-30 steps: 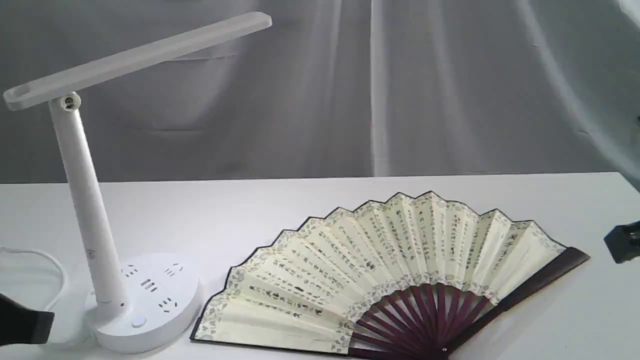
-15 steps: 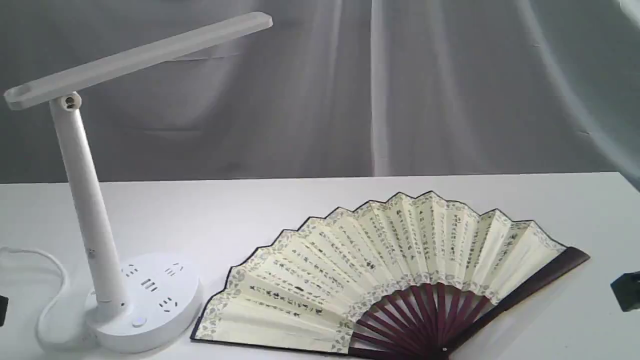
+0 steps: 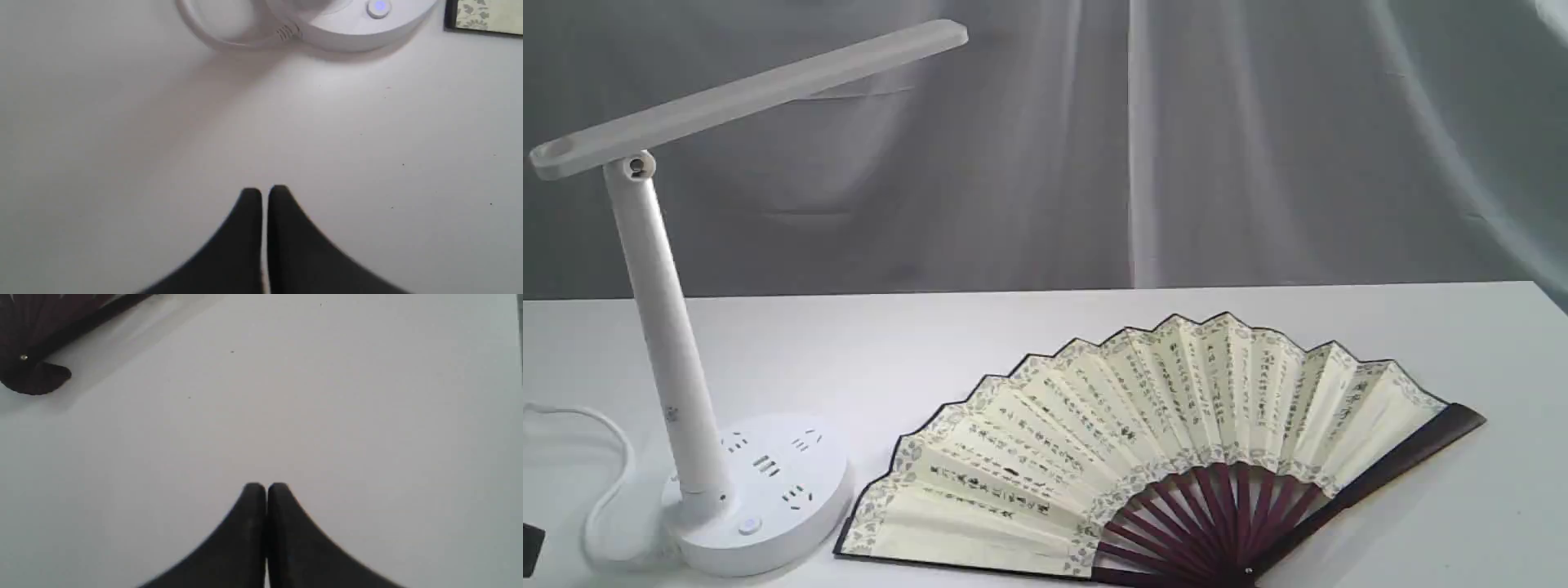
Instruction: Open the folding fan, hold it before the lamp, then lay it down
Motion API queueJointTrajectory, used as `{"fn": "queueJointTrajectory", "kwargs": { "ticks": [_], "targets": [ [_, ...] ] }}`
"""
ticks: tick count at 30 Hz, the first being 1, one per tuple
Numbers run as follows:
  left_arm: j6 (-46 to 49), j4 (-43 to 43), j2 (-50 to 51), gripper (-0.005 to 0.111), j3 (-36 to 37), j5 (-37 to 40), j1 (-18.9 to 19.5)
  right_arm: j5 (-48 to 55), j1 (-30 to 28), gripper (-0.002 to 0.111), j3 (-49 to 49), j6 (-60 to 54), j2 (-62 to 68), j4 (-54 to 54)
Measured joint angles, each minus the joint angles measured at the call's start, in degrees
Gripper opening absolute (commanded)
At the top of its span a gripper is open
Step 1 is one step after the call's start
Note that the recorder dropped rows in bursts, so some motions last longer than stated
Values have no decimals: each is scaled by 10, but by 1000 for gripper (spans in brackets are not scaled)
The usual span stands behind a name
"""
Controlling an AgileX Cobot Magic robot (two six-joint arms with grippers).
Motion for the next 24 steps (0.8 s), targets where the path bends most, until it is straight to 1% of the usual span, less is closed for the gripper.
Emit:
{"fn": "queueJointTrajectory", "kwargs": {
  "ticks": [5,10,18,24],
  "targets": [
    [1,-2,-25,0,0,0,0,-3,0,0,0,0,-51,-5],
    [1,-2,-92,0,0,-7,0,-4,0,0,0,0,-113,-5],
    [1,-2,-231,0,0,-9,0,6,0,0,0,0,-249,-20],
    [1,-2,-351,0,0,7,0,25,0,0,0,1,-365,-37]
  ]
}}
